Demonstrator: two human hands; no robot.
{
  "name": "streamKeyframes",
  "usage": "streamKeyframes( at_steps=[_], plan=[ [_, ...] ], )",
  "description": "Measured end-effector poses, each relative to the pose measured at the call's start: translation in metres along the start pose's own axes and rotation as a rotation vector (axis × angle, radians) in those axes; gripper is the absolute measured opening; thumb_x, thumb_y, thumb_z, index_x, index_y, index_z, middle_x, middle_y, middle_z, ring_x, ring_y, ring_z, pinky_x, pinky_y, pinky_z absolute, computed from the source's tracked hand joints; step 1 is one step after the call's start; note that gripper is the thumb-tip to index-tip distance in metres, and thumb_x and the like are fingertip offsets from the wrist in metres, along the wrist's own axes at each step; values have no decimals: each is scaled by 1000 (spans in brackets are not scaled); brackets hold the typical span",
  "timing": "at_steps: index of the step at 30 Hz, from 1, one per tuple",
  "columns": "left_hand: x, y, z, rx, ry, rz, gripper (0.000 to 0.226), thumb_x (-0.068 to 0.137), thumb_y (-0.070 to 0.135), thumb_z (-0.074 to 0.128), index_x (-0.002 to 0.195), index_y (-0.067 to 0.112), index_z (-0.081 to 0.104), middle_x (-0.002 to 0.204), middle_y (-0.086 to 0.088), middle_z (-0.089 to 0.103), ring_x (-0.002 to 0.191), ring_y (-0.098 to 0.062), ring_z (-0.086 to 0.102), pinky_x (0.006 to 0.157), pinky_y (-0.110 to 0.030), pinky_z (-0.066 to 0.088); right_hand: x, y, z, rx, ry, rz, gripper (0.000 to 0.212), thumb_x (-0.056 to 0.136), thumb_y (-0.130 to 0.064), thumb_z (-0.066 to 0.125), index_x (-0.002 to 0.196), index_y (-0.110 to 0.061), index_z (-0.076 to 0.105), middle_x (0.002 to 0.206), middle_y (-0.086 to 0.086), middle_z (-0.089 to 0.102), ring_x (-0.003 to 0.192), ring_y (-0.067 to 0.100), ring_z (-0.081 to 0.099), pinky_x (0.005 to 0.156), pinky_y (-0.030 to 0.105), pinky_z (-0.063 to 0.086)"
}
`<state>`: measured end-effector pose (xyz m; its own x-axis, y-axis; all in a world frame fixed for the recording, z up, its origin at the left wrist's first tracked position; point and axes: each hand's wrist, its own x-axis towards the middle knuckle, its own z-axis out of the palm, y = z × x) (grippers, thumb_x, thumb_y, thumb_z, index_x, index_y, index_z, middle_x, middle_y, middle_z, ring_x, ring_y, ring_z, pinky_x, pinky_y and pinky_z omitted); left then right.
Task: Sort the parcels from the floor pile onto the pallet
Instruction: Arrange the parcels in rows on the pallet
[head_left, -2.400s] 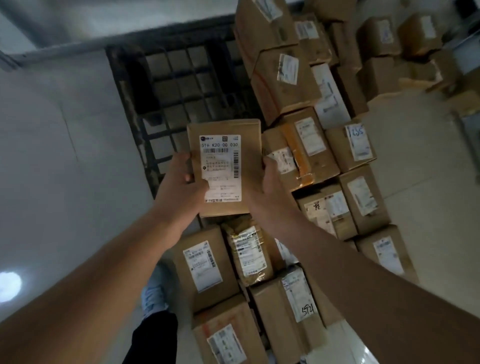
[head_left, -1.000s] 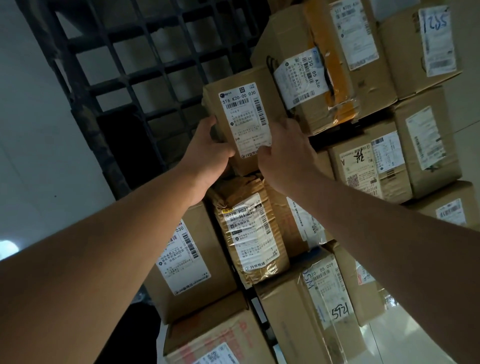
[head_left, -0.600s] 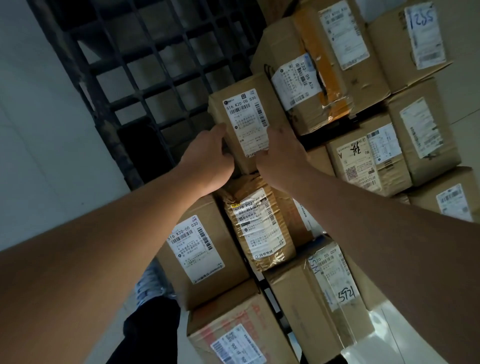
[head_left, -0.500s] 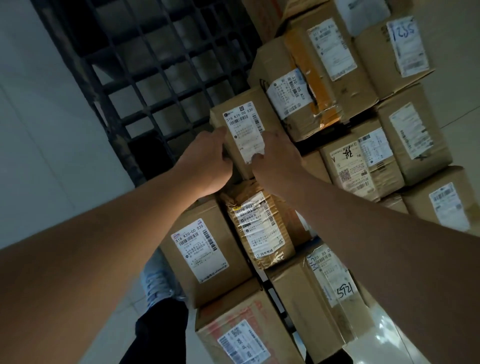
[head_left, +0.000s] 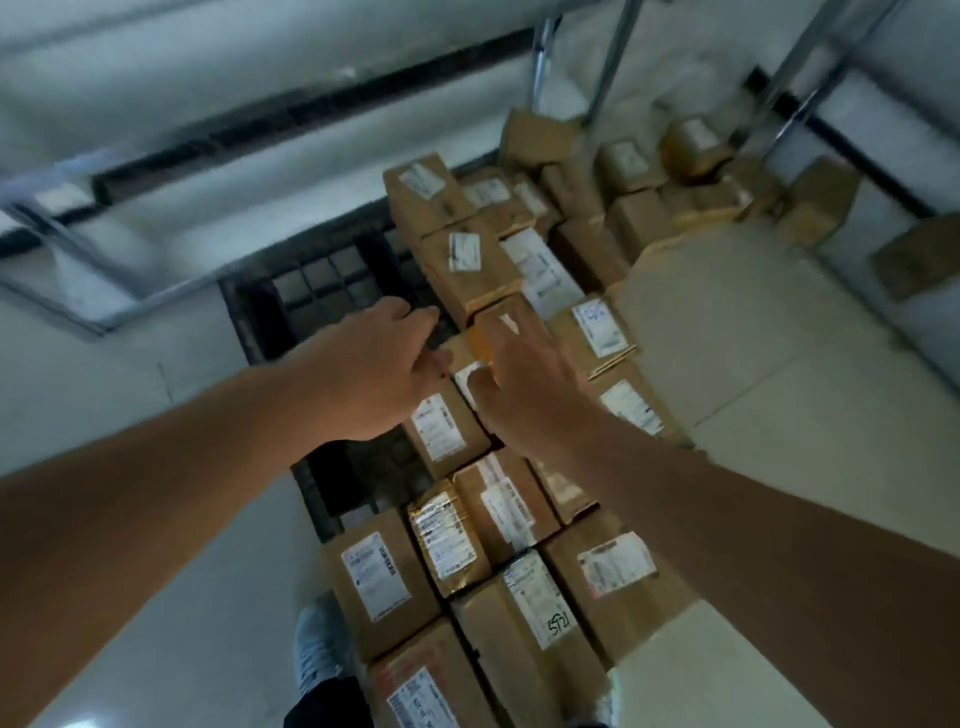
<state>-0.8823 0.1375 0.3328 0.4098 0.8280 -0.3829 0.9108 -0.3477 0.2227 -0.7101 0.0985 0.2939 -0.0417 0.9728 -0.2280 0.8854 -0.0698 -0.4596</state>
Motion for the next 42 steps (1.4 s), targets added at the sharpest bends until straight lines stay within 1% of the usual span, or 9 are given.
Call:
streamKeyframes(
  at_steps=[5,8,11,15,17,22,28,32,42],
  plan=[
    [-74,99,-129,102,182,13,58,103,58,31,147,21,41,139,-7,49,122,-29,56,97,-52,52,-75,-14,-159,-1,152,-130,53,102,-32,54,153,-30,40,163,-2,24,149,29,31,107,41,38],
    [-129,154,-188,97,287,33,71,99,64,22,157,23,31,154,-10,40,136,-34,47,105,-55,46,-132,-18,-238,-32,168,-195,59,103,-38,52,159,-32,32,169,-1,21,155,28,27,119,47,34],
    [-187,202,-232,140,367,91,79,96,70,16,160,24,24,164,-9,30,147,-33,37,113,-55,40,-186,-25,-305,-64,182,-247,58,103,-40,51,158,-27,37,169,4,26,156,27,26,121,48,30],
    [-251,246,-279,161,496,135,82,92,74,13,156,26,28,158,-4,40,138,-30,48,106,-54,47,-252,-41,-376,-130,200,-267,61,105,-45,50,162,-28,34,173,3,22,158,26,22,123,42,20],
    [-279,260,-292,181,509,155,79,94,73,14,156,27,28,158,-2,40,136,-29,49,105,-53,48,-285,-51,-399,-147,224,-268,61,106,-47,49,161,-27,33,172,1,23,157,24,24,122,43,21],
    [-338,280,-303,227,497,263,76,94,72,13,156,30,27,159,5,36,138,-22,46,104,-45,47,-367,-74,-417,-199,304,-228,49,106,-48,48,150,-28,49,160,3,43,147,25,39,118,44,27],
    [-394,293,-297,217,415,409,80,92,73,11,158,31,23,164,7,29,146,-20,38,112,-44,41,-452,-77,-402,-173,339,-36,56,105,-57,42,155,-31,40,162,-2,40,147,22,39,116,43,32],
    [-419,317,-289,214,392,482,80,92,74,13,159,31,22,162,7,32,141,-20,44,107,-44,45,-502,-64,-397,-172,369,50,62,105,-58,38,160,-31,35,168,-4,33,152,20,34,121,43,30],
    [-425,446,-258,213,370,553,73,98,70,19,161,33,17,164,9,28,144,-16,39,112,-42,41,-581,39,-431,-156,399,123,65,105,-60,40,163,-34,28,172,-5,24,156,20,27,124,42,27]
  ],
)
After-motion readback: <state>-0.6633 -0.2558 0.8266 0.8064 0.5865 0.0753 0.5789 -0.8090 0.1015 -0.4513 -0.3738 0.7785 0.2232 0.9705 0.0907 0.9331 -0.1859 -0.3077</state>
